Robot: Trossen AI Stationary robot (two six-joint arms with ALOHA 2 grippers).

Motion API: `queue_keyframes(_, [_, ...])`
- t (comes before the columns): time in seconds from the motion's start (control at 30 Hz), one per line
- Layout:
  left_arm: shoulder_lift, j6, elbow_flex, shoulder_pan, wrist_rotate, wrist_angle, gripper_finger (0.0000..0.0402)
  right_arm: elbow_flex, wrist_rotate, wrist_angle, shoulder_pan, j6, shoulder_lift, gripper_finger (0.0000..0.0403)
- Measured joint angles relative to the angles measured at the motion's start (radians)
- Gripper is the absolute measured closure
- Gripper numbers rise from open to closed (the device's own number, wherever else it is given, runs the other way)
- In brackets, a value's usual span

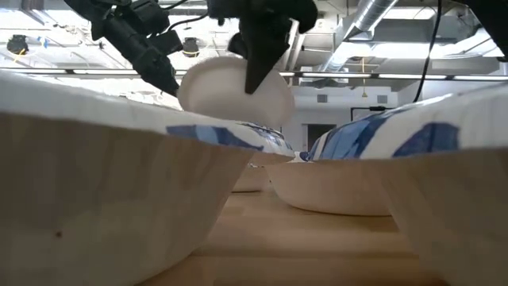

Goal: Nest bowls inside each other
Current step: Stack the blue bowl on top of the blue bowls

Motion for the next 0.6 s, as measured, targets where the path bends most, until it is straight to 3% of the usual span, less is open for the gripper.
queue_keyframes(0.4, [0.000,-0.002,0.000,0.000,0.000,0.002,0.0401,0.001,-0.003,0.039,-0.044,0.042,0.000,0.0303])
queue_keyframes(0.6, [0.000,-0.002,0.000,0.000,0.001,0.003,0.0401,0.001,-0.027,0.031,-0.046,0.123,0.000,0.0296])
